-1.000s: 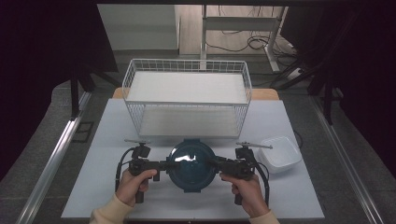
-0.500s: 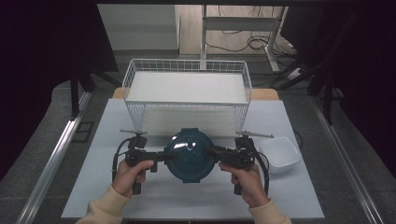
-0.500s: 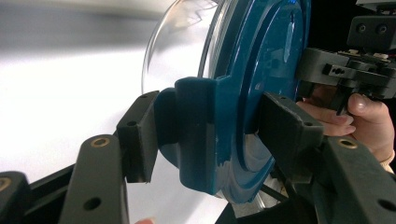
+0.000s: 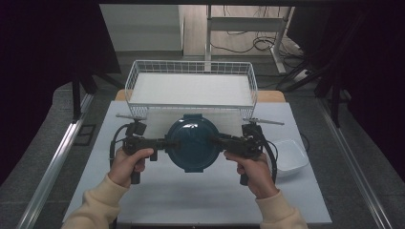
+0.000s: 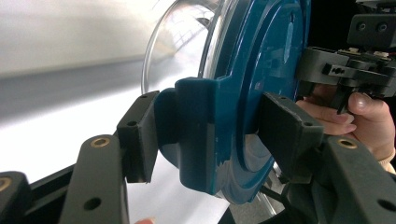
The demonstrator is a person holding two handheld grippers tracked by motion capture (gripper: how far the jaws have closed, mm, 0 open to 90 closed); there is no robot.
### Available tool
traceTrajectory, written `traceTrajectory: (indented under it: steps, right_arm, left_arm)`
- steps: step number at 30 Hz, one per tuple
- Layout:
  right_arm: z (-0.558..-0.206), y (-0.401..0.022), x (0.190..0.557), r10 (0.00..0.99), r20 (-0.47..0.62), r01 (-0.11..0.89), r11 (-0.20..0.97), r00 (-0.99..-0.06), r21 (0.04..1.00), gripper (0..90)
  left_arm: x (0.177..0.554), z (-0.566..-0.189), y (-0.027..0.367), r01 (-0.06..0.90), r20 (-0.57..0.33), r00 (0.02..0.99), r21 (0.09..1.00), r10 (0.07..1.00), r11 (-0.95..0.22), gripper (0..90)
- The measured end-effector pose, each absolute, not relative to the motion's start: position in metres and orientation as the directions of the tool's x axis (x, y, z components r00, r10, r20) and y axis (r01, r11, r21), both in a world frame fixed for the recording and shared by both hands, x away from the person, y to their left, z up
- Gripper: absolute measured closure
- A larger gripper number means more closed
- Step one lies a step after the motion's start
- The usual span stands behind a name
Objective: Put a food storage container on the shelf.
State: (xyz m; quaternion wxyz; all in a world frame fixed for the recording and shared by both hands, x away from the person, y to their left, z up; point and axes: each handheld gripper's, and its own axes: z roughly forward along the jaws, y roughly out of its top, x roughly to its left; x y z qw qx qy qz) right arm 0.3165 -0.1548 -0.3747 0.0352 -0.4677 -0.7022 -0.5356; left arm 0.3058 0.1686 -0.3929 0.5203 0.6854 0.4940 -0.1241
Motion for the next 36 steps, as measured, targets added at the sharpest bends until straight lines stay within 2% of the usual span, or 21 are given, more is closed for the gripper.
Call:
traceTrajectory:
  steps: [21,36]
  right_arm:
    - [-0.327,-0.153,0.334,0.605,0.504,0.639,0.009,-0.616,0.769,41.7]
    - [-0.296,-0.147,0.367,0.602,0.481,0.615,0.021,-0.637,0.788,41.7]
  left_arm:
    - [0.320,-0.345,0.170,0.761,-0.644,0.521,0.647,0.560,0.036,40.4]
    - [0.357,-0.315,0.178,0.757,-0.643,0.532,0.653,0.551,0.031,40.4]
